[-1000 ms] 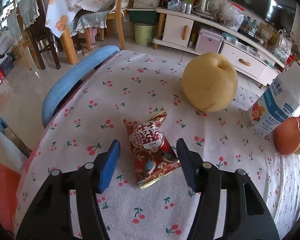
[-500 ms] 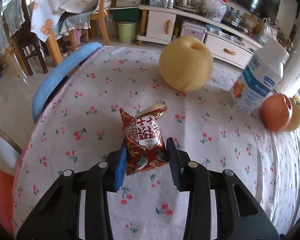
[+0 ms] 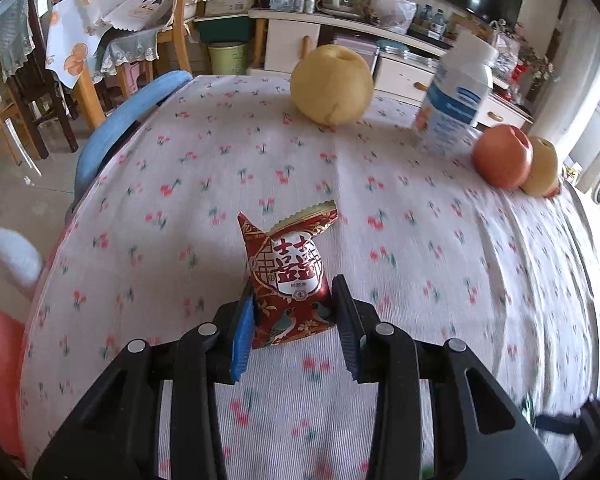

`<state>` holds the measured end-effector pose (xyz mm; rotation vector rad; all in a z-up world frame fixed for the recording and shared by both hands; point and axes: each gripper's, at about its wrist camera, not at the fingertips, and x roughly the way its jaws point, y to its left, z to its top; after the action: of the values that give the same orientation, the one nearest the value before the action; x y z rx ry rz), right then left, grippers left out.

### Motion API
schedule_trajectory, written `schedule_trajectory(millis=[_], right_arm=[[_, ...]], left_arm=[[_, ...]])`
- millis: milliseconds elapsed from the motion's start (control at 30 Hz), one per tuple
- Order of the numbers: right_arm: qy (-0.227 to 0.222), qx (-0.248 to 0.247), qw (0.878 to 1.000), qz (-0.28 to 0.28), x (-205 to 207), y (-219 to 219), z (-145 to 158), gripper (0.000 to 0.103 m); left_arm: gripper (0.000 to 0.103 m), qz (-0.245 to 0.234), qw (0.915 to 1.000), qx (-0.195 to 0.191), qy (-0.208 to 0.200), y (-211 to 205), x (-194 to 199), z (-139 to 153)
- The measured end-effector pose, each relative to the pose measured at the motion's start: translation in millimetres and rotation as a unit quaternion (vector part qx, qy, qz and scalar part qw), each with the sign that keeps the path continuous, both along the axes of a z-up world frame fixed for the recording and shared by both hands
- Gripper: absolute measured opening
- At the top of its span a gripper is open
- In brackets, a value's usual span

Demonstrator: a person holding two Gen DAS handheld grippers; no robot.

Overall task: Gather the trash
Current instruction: 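Grasp the red-and-white snack bag with the left tool while the right tool grasps the blue-and-white bag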

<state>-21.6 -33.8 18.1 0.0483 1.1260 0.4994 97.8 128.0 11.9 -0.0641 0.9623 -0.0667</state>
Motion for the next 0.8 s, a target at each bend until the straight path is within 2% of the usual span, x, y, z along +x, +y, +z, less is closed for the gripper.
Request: schedule_trajectory(millis=[133, 300, 467, 533, 600, 700, 800], right_arm=[[-0.007, 0.005, 1.0, 0.002, 0, 5, -1, 0.094], [0.005, 0.026, 1.0, 0.008, -3, 8, -1, 0.094], [0.021, 0.056, 0.996, 0.071, -18, 29, 4, 0.094], [0.011, 0.059, 0.992, 0.109, -29, 39, 11, 0.094], [-0.023, 0.048, 0.99, 0.127, -35, 43, 20, 0.094], [-0.061, 0.02, 0.992, 0.104, -29, 40, 22, 0.094], [-0.076, -0.022, 0.993, 0.083, -18, 42, 12, 0.094]], left_arm=[[0.039, -0.01, 0.9999, -0.007, -0.003, 3, -24, -1], [0.039, -0.018, 0.9997, -0.015, -0.01, 9, -59, -1], [0.039, -0.017, 0.9993, -0.029, -0.017, 16, -86, -1], [0.039, -0.013, 0.999, -0.04, -0.017, 21, -96, -1], [0.039, -0.009, 0.9986, -0.049, -0.018, 27, -105, 0], [0.039, -0.002, 0.9981, -0.057, -0.021, 36, -116, -1], [0.039, 0.001, 0.9979, -0.06, -0.025, 41, -124, 0]])
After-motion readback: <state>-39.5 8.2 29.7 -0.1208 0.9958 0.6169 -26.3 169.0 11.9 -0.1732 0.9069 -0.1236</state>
